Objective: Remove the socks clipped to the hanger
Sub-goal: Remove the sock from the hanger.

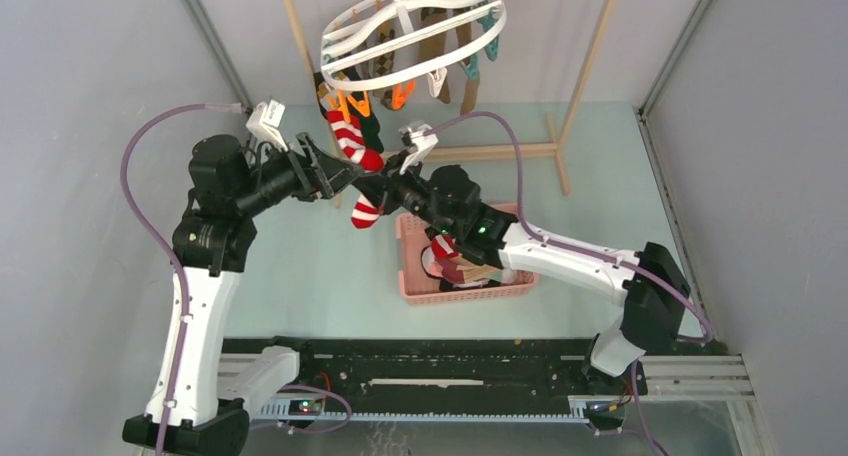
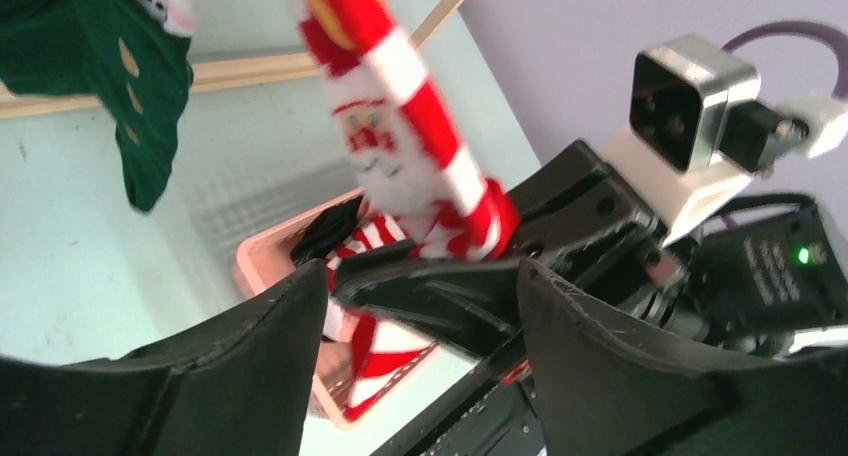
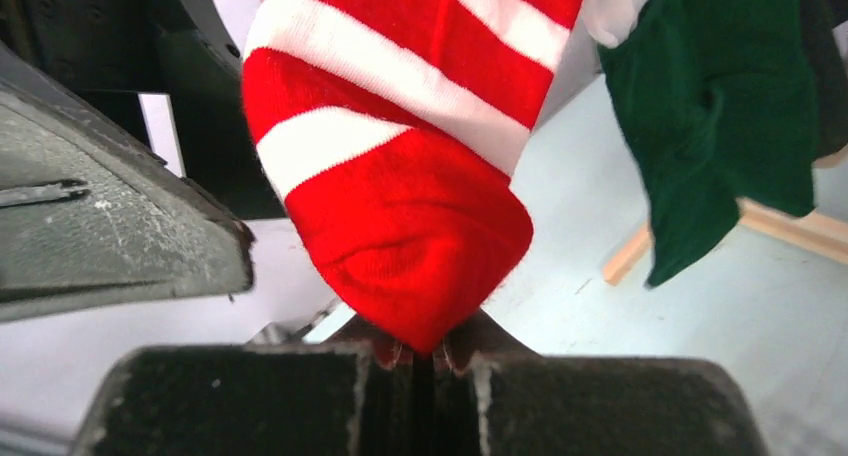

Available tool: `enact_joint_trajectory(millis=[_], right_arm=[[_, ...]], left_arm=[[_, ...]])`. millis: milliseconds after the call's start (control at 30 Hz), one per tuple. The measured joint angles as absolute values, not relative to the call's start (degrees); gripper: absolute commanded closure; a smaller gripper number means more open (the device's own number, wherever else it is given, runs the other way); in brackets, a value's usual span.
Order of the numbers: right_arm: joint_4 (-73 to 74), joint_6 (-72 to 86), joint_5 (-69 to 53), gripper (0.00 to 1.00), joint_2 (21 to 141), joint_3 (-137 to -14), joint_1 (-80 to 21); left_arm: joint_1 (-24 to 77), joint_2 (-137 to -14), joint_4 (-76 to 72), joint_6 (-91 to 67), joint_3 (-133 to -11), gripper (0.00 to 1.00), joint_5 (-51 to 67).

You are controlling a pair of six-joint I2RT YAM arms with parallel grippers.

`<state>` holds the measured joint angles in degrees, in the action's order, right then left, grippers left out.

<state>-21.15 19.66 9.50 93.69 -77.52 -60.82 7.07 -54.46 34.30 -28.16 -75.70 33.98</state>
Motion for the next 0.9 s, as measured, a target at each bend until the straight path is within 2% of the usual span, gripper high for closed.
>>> enact_joint_trajectory(millis=[167,367,667,900], right_arm=[[-22.9,26.1,-2.1,1.00,88.6,-71.0,-57.0],[-26.8,33.6,-15.3,1.00,84.8,-65.9,-55.1],[-34.7,44.0,-24.5,0.91,84.6,-64.4,-53.9],[-36.8,48.7,-28.6,0.87,83.7,-62.8,-53.8]], left_arm=[[3.8,-53.1,37.3,-25.9,-75.7,0.20,34.5],[-3.3,-51.4,36.4,-26.0,-73.7,0.25,41.5],[-0.1,-50.9,31.0,-28.6,-65.9,0.28,54.4],[3.6,-48.6,27.1,-28.0,-63.3,0.30,55.4]])
